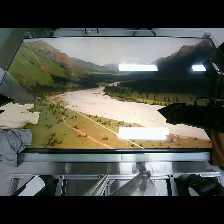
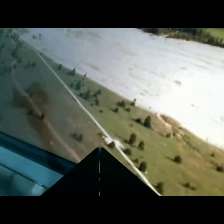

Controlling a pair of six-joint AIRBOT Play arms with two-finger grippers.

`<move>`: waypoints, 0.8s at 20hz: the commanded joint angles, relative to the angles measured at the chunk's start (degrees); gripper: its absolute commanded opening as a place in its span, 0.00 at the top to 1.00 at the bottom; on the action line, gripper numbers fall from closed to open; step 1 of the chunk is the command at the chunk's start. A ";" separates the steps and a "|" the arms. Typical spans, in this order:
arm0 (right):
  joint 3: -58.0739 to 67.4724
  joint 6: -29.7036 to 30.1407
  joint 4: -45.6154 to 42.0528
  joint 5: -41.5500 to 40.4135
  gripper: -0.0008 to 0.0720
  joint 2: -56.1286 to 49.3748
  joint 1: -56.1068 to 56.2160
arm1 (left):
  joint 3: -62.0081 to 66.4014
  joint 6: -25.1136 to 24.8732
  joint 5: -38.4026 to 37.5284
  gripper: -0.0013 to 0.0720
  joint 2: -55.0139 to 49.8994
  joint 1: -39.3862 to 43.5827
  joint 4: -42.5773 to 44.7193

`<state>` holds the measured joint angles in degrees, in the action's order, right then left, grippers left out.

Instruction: Fold the shirts.

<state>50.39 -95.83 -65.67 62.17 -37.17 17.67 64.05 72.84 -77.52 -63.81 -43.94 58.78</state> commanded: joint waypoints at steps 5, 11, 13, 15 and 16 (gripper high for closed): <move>-0.02 -0.17 1.20 -2.36 0.96 -1.92 0.04 | 14.73 -0.85 3.23 0.00 -19.17 -3.58 26.36; -0.02 -0.17 1.44 -2.14 0.96 -5.92 0.04 | 24.76 0.31 -1.49 0.00 -29.49 -4.04 29.46; -0.02 -0.15 2.38 -2.21 0.96 -6.86 0.04 | 25.81 0.28 -1.40 0.00 -32.52 -4.07 26.18; -0.02 -0.15 2.91 -2.36 0.95 -7.54 0.04 | 26.84 0.02 -0.96 0.00 -35.67 -4.07 21.92; -0.02 -0.17 2.95 -2.34 0.95 -7.63 0.04 | 27.32 0.02 -0.96 0.00 -37.20 -4.07 20.37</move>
<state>50.39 -95.98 -63.42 59.86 -43.88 17.67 89.49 72.93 -78.41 -96.73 -47.94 83.33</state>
